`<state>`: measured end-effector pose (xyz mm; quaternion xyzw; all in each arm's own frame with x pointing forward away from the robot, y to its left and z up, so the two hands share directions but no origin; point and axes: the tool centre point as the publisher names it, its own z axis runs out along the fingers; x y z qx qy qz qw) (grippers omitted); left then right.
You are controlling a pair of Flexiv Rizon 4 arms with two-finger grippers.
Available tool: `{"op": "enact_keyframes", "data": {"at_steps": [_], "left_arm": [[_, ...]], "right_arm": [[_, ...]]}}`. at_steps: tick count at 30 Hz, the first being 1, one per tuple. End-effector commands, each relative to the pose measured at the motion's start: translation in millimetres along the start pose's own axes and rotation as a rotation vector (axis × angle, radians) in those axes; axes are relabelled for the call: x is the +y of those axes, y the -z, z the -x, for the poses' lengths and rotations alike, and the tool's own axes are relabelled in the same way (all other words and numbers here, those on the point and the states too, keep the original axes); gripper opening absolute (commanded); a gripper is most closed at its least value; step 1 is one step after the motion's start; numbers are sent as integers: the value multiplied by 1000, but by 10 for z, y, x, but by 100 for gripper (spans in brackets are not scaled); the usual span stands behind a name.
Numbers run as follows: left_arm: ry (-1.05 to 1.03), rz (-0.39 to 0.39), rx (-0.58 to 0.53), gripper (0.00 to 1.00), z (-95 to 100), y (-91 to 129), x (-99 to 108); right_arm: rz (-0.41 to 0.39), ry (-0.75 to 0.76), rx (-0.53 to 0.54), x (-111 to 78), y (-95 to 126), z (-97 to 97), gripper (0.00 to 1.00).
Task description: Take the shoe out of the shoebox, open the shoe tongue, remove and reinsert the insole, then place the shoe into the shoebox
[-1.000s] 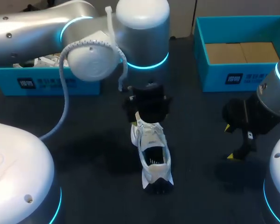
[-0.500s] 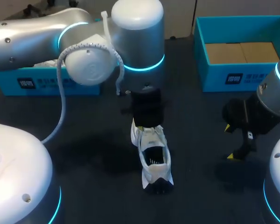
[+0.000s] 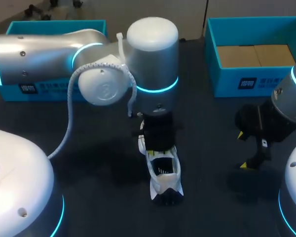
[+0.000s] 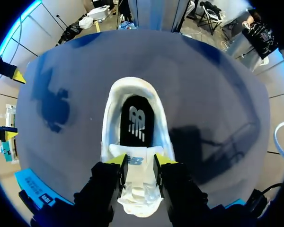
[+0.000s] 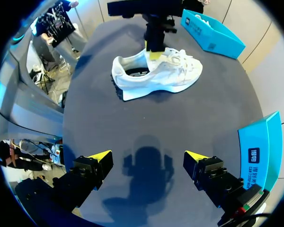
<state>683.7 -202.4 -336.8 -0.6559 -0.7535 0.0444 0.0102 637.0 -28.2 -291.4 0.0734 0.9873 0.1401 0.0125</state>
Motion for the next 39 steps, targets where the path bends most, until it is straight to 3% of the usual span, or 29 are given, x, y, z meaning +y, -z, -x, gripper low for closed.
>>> {"op": "enact_keyframes", "data": {"at_steps": [1, 7, 14, 20, 24, 28, 31, 32, 33, 36, 39], "left_arm": [[3, 15, -14, 35, 4, 137, 24], [0, 36, -29, 36, -10, 267, 45], [-10, 4, 6, 37, 47, -8, -19], [-2, -7, 21, 37, 48, -105, -34], [7, 3, -10, 38, 4, 81, -21], [6, 18, -33, 48, -58, 303, -37], [48, 30, -33, 48, -101, 427, -41], [77, 34, -28, 50, -114, 467, -42], [99, 31, -26, 69, -126, 504, -44], [213, 23, -4, 100, -159, 594, -55], [327, -18, 9, 100, -200, 655, -60]], "right_arm": [[-1, 0, -2, -1, -15, -8, 100], [-1, 0, -2, -1, -15, -8, 100], [-1, 0, -2, -1, -15, -8, 100], [-1, 0, -2, -1, -15, -8, 100], [-1, 0, -2, -1, -15, -8, 100], [-1, 0, -2, -1, -15, -8, 100], [-1, 0, -2, -1, -15, -8, 100], [-1, 0, -2, -1, -15, -8, 100], [-1, 0, -2, -1, -15, -8, 100], [-1, 0, -2, -1, -15, -8, 100], [-1, 0, -2, -1, -15, -8, 100]]}}
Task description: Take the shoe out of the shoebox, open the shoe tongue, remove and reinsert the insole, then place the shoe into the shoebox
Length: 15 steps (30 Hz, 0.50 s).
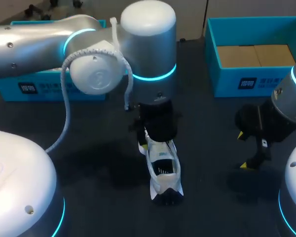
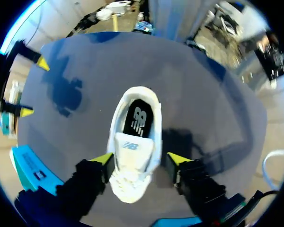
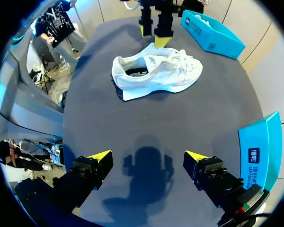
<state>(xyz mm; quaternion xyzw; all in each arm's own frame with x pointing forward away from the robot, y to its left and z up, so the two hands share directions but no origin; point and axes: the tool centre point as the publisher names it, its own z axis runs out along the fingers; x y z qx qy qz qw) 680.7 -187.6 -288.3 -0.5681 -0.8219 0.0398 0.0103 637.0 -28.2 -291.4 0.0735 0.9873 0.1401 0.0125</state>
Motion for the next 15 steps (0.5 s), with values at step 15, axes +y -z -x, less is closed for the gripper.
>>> {"op": "enact_keyframes", "data": {"at_steps": [15], "left_arm": [[228, -45, -5, 100, -138, 234, -85]], "right_arm": [[-1, 0, -2, -1, -15, -8, 100]]}}
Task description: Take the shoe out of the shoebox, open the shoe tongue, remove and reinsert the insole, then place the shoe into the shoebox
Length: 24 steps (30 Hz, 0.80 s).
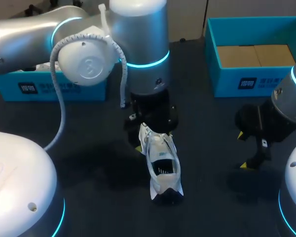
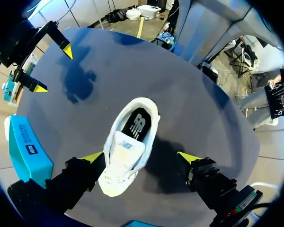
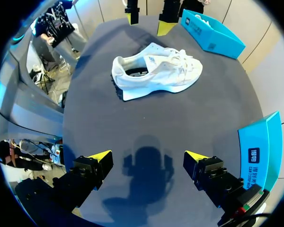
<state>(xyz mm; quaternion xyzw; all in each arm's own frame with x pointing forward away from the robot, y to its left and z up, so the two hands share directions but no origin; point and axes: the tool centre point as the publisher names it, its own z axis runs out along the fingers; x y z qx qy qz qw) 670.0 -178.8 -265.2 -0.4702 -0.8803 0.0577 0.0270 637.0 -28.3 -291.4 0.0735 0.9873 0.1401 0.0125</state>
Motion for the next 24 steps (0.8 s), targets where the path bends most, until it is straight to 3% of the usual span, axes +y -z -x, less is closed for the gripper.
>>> {"op": "enact_keyframes", "data": {"at_steps": [1, 4, 10, 17, 20, 24], "left_arm": [[-1, 1, -3, 100, -23, 5, 7], [-1, 1, -3, 100, -23, 5, 7], [193, -74, 19, 100, -126, 71, -212], [612, 58, 71, 100, -160, 24, -392], [747, 69, 67, 100, -179, -6, -435], [878, -20, 133, 100, -208, -98, -479]], "right_arm": [[-1, 0, -2, 0, -15, -8, 100], [-1, 0, -2, 0, -15, -8, 100], [-1, 0, -2, 0, -15, -8, 100], [-1, 0, -2, 0, -15, -8, 100], [-1, 0, -2, 0, -15, -8, 100], [-1, 0, -2, 0, -15, -8, 100]]}}
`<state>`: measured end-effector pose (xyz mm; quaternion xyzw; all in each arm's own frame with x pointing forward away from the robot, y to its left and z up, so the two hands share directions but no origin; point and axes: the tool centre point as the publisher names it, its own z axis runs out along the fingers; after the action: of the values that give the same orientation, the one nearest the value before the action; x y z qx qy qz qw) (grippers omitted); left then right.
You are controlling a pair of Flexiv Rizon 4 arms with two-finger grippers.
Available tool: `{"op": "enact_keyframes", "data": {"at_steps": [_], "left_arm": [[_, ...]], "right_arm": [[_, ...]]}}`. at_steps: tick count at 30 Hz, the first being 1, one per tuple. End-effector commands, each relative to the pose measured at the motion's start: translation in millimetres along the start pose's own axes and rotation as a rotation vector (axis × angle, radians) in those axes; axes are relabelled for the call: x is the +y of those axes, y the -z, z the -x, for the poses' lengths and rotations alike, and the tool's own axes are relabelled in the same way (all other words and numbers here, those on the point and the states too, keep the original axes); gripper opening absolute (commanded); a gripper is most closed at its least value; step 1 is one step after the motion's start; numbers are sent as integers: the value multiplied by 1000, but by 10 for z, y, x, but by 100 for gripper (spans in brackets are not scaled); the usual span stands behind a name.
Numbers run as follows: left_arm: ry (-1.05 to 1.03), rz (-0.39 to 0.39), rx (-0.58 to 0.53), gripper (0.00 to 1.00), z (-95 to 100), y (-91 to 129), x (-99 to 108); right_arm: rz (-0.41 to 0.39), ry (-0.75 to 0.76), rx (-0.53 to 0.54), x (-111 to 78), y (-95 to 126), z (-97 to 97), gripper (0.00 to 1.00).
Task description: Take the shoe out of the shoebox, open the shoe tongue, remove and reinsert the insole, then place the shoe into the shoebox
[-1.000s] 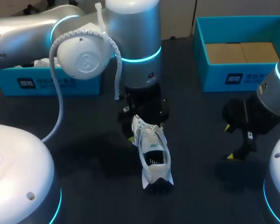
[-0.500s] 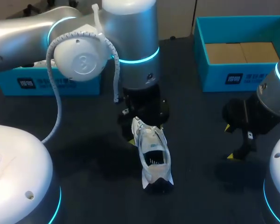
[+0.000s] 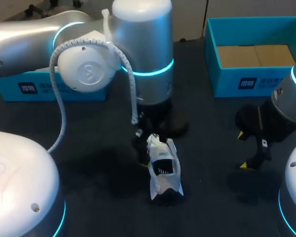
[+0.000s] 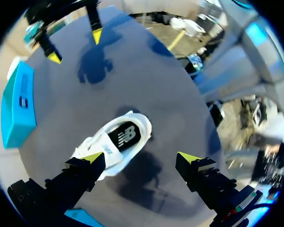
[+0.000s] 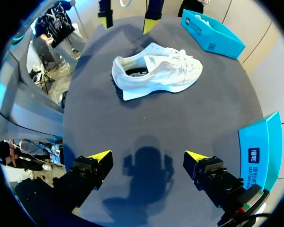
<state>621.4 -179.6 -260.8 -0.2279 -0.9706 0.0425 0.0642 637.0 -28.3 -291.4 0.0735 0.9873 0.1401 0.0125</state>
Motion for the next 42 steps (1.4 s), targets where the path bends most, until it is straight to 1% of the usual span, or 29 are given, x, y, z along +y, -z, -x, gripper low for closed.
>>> {"op": "enact_keyframes", "data": {"at_steps": [1, 3, 5, 7, 8, 11, 13, 14, 26, 28, 33, 37, 42], "left_arm": [[399, 5, 73, 100, 20, -130, -93], [434, -7, 82, 100, 1, -169, -104], [471, -8, 49, 100, -51, -204, -132], [463, -18, 57, 100, -116, -238, -169], [486, -16, 33, 100, -139, -258, -184], [509, -21, 23, 100, -162, -335, -222], [554, -6, 0, 100, -167, -375, -242], [558, 39, -23, 100, -178, -386, -260], [558, 39, -23, 100, -178, -386, -260], [562, 72, -22, 100, -160, -426, -333], [545, 102, -9, 100, -187, -569, -451], [554, 104, 0, 100, -180, -674, -475], [574, 110, 7, 100, -155, -770, -454]], "right_arm": [[-1, 0, -2, 0, -15, -8, 100], [-1, 0, -2, 0, -15, -8, 100], [-1, 0, -2, 0, -15, -8, 100], [-1, 0, -2, 0, -15, -8, 100], [-1, 0, -2, 0, -15, -8, 100], [-1, 0, -2, 0, -15, -8, 100], [-1, 0, -2, 0, -15, -8, 100], [-1, 0, -2, 0, -15, -8, 100], [-1, 0, -2, 0, -15, -8, 100], [-1, 0, -2, 0, -15, -8, 100], [-1, 0, -2, 0, -15, -8, 100], [-1, 0, -2, 0, -15, -8, 100], [-1, 0, -2, 0, -15, -8, 100]]}}
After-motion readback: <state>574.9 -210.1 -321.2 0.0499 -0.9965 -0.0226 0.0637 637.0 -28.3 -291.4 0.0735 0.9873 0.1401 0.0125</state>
